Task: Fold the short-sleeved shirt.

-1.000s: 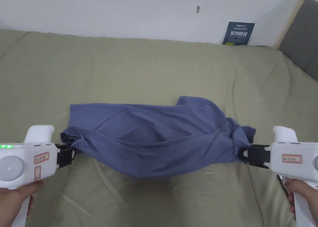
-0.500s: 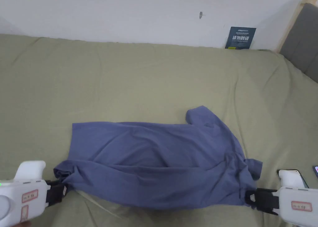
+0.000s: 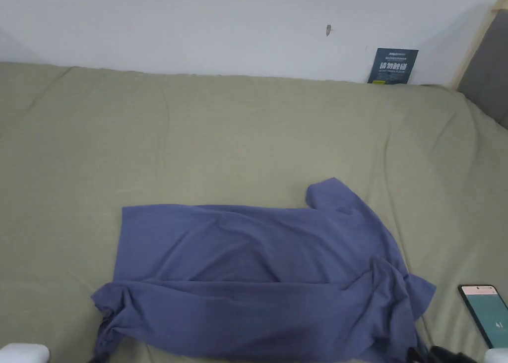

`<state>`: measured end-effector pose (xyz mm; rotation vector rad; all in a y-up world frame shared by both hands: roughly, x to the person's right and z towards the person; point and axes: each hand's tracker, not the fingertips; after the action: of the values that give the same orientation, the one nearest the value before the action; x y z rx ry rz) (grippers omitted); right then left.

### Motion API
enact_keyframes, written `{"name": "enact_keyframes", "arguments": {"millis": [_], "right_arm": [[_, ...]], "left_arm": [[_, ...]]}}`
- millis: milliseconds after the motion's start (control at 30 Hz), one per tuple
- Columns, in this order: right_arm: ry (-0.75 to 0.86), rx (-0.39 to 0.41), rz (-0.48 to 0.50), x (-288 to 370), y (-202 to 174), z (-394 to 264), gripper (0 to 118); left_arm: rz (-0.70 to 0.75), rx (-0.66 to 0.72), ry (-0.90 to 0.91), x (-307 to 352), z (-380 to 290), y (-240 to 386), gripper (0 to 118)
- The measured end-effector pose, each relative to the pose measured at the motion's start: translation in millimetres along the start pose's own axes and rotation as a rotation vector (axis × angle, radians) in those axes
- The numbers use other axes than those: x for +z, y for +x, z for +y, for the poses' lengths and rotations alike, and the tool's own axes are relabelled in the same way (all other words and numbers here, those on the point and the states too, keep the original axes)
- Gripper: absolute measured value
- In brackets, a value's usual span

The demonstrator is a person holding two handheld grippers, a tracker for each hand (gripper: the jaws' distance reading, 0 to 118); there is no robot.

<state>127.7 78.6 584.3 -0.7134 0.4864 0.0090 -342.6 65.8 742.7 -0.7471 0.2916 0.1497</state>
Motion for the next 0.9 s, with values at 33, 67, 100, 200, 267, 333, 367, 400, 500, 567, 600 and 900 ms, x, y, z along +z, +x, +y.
{"name": "enact_keyframes", "arguments": {"millis": [33, 67, 100, 200, 267, 333, 367, 400, 500, 567, 600, 900], "right_arm": [[0.009, 0.002, -0.04, -2, -9, 0, 14], [0.028, -0.006, -0.029, -3, -20, 2, 0], [0.03, -0.033, 0.065, -4, -24, 4, 0], [0.015, -0.017, 0.101, -13, -41, 10, 0], [-0.012, 0.03, 0.127, -21, -50, 13, 0], [-0.026, 0.045, 0.14, -29, -53, 13, 0], [-0.035, 0.05, 0.141, -33, -55, 13, 0], [-0.047, 0.05, 0.142, -38, -55, 12, 0], [-0.085, 0.04, 0.143, -50, -51, 10, 0], [-0.11, 0.025, 0.144, -56, -48, 9, 0], [-0.119, 0.018, 0.144, -59, -46, 9, 0], [-0.19, 0.003, 0.116, -79, -36, 10, 0]], "left_arm": [[0.007, -0.001, -0.005, 2, -2, 3, 57], [0.025, 0.005, -0.009, -3, -1, 4, 12], [0.001, 0.03, 0.001, -7, 4, 2, 6], [-0.07, 0.093, -0.055, -35, 28, -11, 6], [-0.08, 0.093, -0.076, -64, 57, -22, 6], [-0.068, 0.062, -0.081, -101, 88, -33, 6], [-0.058, 0.045, -0.083, -121, 105, -40, 6], [-0.019, -0.005, -0.086, -143, 124, -49, 6], [0.002, -0.125, -0.123, -203, 166, -53, 56], [0.062, -0.167, -0.212, -245, 182, -54, 118], [0.075, -0.168, -0.13, -256, 189, -56, 115], [0.05, -0.142, -0.222, -333, 200, -57, 115]]}}
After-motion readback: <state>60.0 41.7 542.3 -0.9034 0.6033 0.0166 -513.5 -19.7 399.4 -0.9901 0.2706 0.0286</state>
